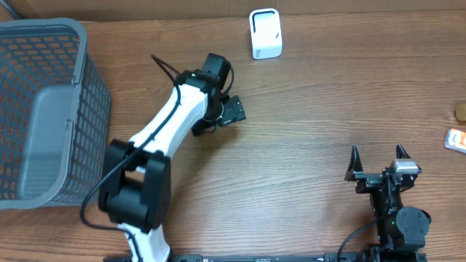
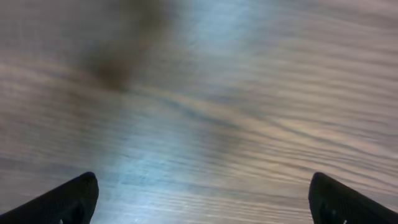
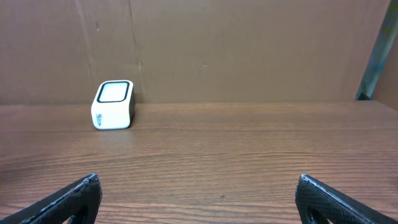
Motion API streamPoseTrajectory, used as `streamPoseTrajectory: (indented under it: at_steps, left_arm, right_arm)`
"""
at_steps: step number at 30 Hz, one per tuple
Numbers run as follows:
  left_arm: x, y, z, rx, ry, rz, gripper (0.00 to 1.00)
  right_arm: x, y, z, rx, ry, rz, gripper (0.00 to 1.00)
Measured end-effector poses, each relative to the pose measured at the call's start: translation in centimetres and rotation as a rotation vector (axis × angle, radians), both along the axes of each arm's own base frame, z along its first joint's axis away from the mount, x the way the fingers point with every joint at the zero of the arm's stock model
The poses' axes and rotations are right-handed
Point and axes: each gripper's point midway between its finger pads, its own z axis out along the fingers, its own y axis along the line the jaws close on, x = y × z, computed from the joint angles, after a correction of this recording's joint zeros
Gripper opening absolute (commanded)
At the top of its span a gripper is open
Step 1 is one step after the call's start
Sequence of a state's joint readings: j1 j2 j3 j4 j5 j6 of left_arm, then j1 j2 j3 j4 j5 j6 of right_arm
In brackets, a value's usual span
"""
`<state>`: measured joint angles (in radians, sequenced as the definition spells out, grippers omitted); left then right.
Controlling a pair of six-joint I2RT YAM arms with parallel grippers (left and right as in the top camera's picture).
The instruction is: Scan the item barcode
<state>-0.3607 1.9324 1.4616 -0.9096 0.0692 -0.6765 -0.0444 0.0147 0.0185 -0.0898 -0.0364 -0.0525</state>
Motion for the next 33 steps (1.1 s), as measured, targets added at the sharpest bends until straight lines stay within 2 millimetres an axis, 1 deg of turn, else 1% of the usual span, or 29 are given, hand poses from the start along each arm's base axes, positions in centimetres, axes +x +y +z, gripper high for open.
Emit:
streamPoseTrajectory:
  at_steps: [1,3,5,7,9,12,15,18,22,24,27,28,30,33]
  left_arm:
    - [0.4,-0.4,1.0,-0.002,-0.056,-0.027,1.0]
    - [1.0,-1.5,3.8,-0.01,-0.199,-0.1,1.0]
    - [0.9,-2.1,6.3,-0.025,-0.314,-0.154,1.0]
    - [0.0,-2.1,8.5,-0.037,-0.411,-0.203,1.0]
    - [-1.1,-1.5,9.9,-0.034,-0.485,-0.242,1.0]
    - [-2.7,-0.3,10.1,-0.018,-0.55,-0.285,1.0]
    - [-4.5,1.1,8.9,-0.006,-0.597,-0.304,1.0]
    - [-5.8,3.0,8.5,-0.008,-0.672,-0.281,1.0]
    - [-7.3,6.0,10.0,-0.029,-0.833,-0.203,1.0]
    - [-8.4,7.7,10.7,-0.035,-0.909,-0.162,1.0]
    - [-10.0,9.4,11.3,-0.034,-0.998,-0.132,1.0]
    - [-10.9,10.1,11.4,-0.027,-1.047,-0.131,1.0]
    - [-11.3,10.4,11.4,-0.023,-1.073,-0.13,1.0]
    - [-12.0,10.3,11.0,-0.026,-1.099,-0.151,1.0]
  right_arm:
    - [0.0,0.0,0.0,0.0,0.0,0.0,1.0]
    - [0.0,0.0,0.0,0.0,0.0,0.0,1.0]
    - [0.0,0.0,0.0,0.0,0.0,0.001,1.0]
    - [0.0,0.0,0.0,0.0,0.001,0.001,1.0]
    - [0.0,0.0,0.0,0.0,0.0,0.0,1.0]
    - [0.0,0.0,0.0,0.0,0.0,0.0,1.0]
    - [0.0,0.0,0.0,0.0,0.0,0.0,1.0]
    - [0.0,0.0,0.0,0.0,0.0,0.001,1.0]
    - [0.0,0.0,0.0,0.0,-0.001,0.0,1.0]
    - [0.0,0.0,0.0,0.0,0.0,0.0,1.0]
    - [0.0,0.0,0.0,0.0,0.0,0.0,1.0]
    - [0.0,0.0,0.0,0.0,0.0,0.0,1.0]
    - [0.0,0.0,0.0,0.0,0.0,0.0,1.0]
    - [0.0,0.0,0.0,0.0,0.0,0.0,1.0]
